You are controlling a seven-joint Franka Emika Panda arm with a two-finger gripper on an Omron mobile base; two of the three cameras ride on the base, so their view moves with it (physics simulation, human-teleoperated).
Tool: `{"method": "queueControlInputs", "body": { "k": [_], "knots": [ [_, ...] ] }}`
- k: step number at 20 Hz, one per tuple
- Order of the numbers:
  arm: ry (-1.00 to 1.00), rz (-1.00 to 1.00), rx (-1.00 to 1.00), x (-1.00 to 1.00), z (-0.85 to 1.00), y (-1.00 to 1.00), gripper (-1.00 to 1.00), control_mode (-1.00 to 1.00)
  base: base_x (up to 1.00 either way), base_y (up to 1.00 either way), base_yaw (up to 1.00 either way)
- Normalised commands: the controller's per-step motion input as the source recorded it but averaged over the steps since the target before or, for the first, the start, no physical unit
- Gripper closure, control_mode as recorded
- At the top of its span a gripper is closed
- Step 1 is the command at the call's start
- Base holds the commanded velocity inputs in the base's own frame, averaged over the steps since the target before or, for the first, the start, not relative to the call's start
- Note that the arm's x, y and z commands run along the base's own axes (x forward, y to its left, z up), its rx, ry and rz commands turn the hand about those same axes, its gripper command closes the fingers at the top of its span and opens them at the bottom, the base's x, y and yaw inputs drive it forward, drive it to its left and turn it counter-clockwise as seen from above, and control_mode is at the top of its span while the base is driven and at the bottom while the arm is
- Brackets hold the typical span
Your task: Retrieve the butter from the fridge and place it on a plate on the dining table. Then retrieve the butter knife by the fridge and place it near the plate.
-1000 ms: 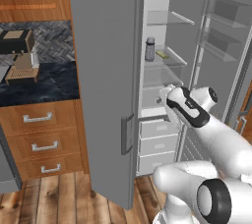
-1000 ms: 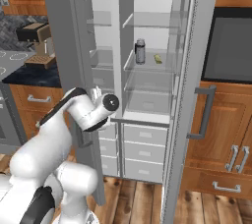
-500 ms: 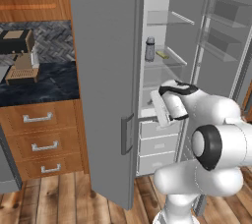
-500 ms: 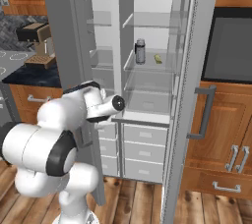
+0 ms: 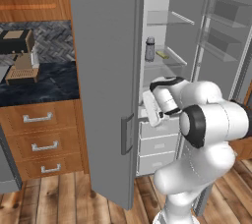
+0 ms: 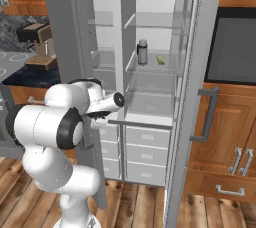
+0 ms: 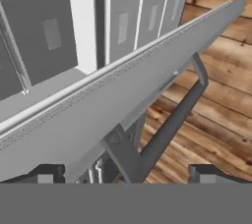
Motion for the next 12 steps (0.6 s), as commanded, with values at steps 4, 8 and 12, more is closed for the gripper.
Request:
{"method": "queueControlInputs", "body": {
  "k": [4,8,12],
  "knots": [
    [0.18,0.0,0.02,0.1,0.0,0.18,-1.0,-1.0,0.0,0.0,0.0],
    [0.12,0.0,0.01,-0.07,-0.01,0.2,-1.0,-1.0,0.0,0.0,0.0],
    [0.02,0.0,0.03,-0.13,0.01,0.07,-1.0,-1.0,0.0,0.0,0.0]
  ]
}}
